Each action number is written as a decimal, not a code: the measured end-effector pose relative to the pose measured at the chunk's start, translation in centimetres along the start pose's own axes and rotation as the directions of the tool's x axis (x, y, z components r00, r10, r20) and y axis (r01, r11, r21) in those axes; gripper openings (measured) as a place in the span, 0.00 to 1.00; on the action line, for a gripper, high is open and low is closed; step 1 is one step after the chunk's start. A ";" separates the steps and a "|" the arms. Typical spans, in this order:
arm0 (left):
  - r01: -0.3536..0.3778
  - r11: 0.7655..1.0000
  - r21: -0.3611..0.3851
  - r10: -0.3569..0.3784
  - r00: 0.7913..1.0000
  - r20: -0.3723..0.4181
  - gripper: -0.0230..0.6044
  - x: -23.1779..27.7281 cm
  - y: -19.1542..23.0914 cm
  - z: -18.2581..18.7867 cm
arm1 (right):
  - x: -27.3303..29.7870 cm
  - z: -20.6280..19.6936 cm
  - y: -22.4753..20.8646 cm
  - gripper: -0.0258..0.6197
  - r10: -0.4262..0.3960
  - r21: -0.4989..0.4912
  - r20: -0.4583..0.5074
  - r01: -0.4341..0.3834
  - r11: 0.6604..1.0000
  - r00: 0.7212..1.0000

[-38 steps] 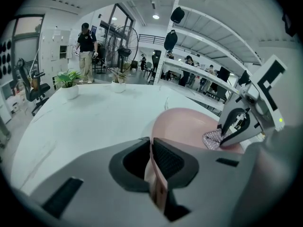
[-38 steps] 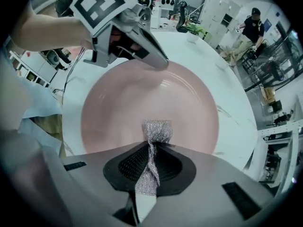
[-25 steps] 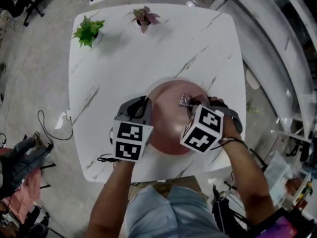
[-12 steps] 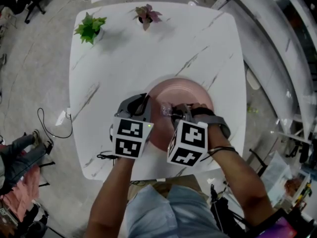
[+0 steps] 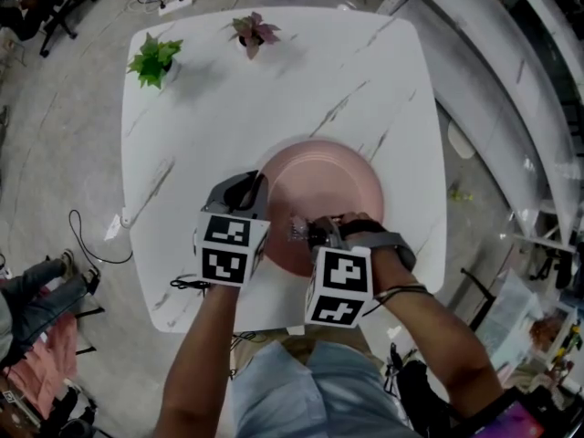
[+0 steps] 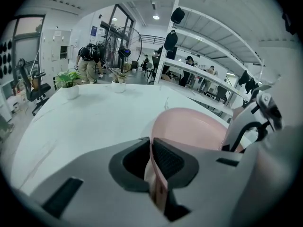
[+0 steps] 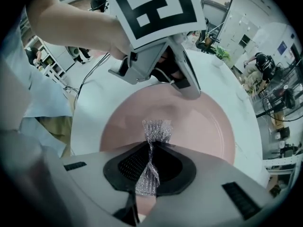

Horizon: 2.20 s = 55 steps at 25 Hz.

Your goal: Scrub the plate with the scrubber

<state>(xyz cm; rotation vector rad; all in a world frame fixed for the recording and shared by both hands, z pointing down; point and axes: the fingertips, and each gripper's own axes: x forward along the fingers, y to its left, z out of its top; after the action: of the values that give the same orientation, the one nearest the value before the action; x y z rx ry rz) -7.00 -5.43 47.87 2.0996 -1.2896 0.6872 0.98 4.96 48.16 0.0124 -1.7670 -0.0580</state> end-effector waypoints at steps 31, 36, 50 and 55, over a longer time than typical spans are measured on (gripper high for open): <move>-0.003 1.000 0.001 0.003 1.000 0.008 0.08 -0.1 -0.3 -0.1 | 0.2 -2.1 -5.8 0.13 -0.113 0.098 -0.042 0.116 0.988 0.993; -0.006 1.000 0.006 0.006 1.000 -0.001 0.08 0.0 -0.4 -0.2 | -0.2 -0.5 -1.1 0.13 -0.011 0.020 -0.006 0.012 1.000 1.000; -0.108 0.993 0.055 0.098 0.981 0.167 0.14 -8.3 -0.9 6.4 | -11.9 -7.4 -2.5 0.14 -0.166 0.314 0.122 0.120 0.942 0.979; -0.174 0.984 0.038 0.130 0.848 0.515 0.06 -18.2 -4.9 16.8 | -25.3 -4.2 -9.0 0.15 -0.597 0.614 0.446 0.257 0.746 0.667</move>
<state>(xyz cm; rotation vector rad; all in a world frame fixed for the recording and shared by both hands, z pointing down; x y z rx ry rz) -7.79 -4.26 22.68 2.3615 -1.7520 0.2431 9.83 -3.09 23.81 0.9303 -2.3671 0.0587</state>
